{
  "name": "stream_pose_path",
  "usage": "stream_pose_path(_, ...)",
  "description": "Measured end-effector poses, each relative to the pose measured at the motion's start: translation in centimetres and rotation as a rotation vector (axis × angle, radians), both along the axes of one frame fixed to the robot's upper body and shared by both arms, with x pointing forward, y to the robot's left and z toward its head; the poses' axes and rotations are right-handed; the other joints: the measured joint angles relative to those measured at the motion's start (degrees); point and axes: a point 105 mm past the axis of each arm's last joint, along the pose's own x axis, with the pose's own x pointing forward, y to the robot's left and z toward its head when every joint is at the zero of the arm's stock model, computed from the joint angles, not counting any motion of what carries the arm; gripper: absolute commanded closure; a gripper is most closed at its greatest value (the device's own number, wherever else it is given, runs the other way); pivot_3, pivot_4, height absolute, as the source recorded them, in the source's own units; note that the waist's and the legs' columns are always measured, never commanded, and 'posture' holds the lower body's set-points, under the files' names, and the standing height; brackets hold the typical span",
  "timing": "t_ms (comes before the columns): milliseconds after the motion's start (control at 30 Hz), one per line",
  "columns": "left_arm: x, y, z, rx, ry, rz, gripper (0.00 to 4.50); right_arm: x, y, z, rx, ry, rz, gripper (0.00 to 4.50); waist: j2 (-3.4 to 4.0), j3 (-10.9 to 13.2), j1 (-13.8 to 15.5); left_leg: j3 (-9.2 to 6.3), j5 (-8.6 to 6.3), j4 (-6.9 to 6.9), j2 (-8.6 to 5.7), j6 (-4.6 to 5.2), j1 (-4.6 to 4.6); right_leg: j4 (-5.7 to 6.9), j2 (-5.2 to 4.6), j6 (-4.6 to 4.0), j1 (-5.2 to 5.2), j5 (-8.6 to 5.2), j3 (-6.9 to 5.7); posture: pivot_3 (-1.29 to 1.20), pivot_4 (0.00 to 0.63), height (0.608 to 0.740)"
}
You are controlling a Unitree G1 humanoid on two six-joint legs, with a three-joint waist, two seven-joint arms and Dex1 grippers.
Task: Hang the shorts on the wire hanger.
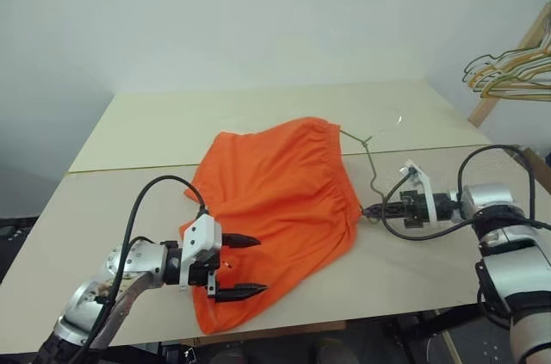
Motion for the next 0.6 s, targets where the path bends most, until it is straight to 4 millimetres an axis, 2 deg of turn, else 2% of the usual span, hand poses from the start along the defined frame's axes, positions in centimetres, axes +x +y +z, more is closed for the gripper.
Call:
stream_pose_path(167, 0.5, -0.1, 0.5, -0.012, -0.032, -0.007, 0.02, -0.2, 0.7, -0.1, -0.076, -0.175, 0.088, 4.5, 0.01, 0.0, 0.2, 0.0, 0.0, 0.0, -0.02, 0.0, -0.02, -0.02, -0.02, 0.0, 0.0, 0.0, -0.01, 0.0, 0.0, 0.74)
stream_pose_path(267, 2.2, -0.1, 2.1, -0.037, -0.112, 0.01, 0.02, -0.4, 1.2, 0.1, -0.095, -0.285, 0.132, 4.5, 0.01, 0.0, 0.2, 0.0, 0.01, 0.03, -0.03, 0.01, -0.01, 0.0, -0.01, 0.01, 0.02, 0.0, -0.02, 0.0, 0.0, 0.74)
stream_pose_path(333, 4.0, 0.2, 3.9, -0.067, -0.185, 0.05, 0.02, -0.5, 1.6, 0.5, -0.093, -0.346, 0.153, 4.5, 0.01, 0.0, 0.1, 0.0, 0.03, 0.04, -0.03, -0.01, 0.0, 0.0, 0.0, 0.01, 0.05, 0.01, -0.04, 0.0, 0.0, 0.74)
stream_pose_path(500, 9.2, 1.6, 10.7, -0.138, -0.419, 0.167, 0.02, -1.0, 2.6, 0.8, -0.094, -0.458, 0.192, 4.5, -0.01, 0.0, -0.1, 0.05, 0.07, 0.04, -0.08, -0.02, 0.04, -0.03, 0.01, 0.02, 0.15, 0.02, -0.12, 0.01, 0.0, 0.74)
stream_pose_path(600, 11.6, 2.0, 14.2, -0.125, -0.518, 0.161, 0.02, -1.2, 3.4, 0.6, -0.128, -0.505, 0.23, 4.5, -0.01, 0.0, -0.4, 0.15, 0.09, 0.03, -0.14, -0.02, 0.02, -0.07, 0.0, 0.04, 0.17, 0.03, -0.18, 0.01, 0.0, 0.74)
